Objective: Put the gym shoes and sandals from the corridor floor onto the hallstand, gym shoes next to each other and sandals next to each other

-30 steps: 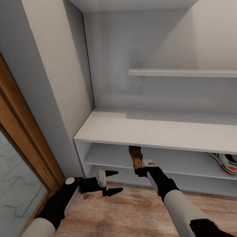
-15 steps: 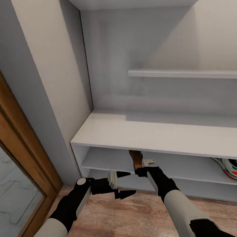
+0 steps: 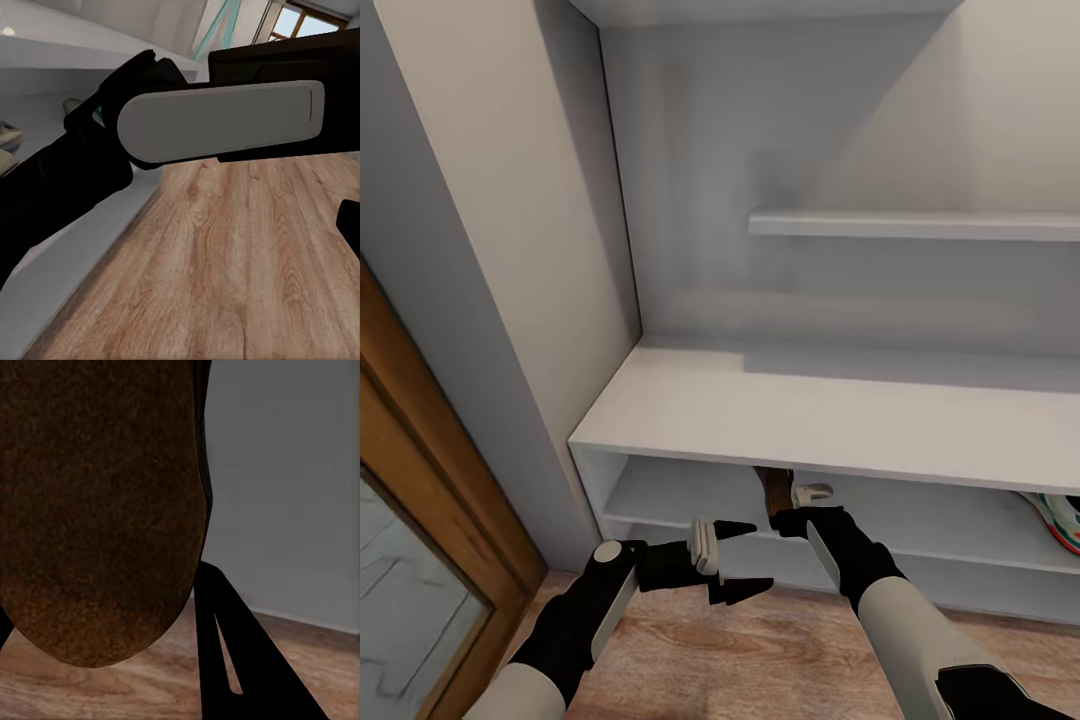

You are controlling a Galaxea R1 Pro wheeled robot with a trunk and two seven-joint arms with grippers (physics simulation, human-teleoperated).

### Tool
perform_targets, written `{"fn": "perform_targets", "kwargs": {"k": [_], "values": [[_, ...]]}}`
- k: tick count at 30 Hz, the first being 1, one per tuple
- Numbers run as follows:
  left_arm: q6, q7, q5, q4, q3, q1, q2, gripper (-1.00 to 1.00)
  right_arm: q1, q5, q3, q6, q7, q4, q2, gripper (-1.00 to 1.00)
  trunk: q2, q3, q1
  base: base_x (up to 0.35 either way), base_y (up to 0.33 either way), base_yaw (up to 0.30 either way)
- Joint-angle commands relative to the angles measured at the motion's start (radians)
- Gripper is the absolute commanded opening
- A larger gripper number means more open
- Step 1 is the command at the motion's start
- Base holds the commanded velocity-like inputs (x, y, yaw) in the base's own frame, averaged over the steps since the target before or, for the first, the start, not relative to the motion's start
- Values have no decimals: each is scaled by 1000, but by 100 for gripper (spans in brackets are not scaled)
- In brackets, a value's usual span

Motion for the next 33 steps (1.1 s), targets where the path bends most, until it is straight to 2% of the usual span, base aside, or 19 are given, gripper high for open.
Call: {"fn": "perform_targets", "kwargs": {"k": [1,7,10,21,33], "values": [[2,-2,4,0,-1,0,0,100,0,1,2,6,2,-2,0,-100,0,-1,0,25,0,0],[2,-2,4,0,-1,2,0,100,0,1,2,6,2,-2,0,-100,0,-1,0,5,0,0],[2,-2,4,0,-2,2,0,100,0,1,2,6,2,-2,0,-100,-1,-12,1,0,0,0],[2,-2,4,0,-3,2,0,100,0,1,2,6,2,-2,0,-100,-1,-12,1,1,0,0],[2,-2,4,0,-3,2,-4,100,0,1,2,6,2,-2,0,-100,-1,-12,1,91,0,0]]}}
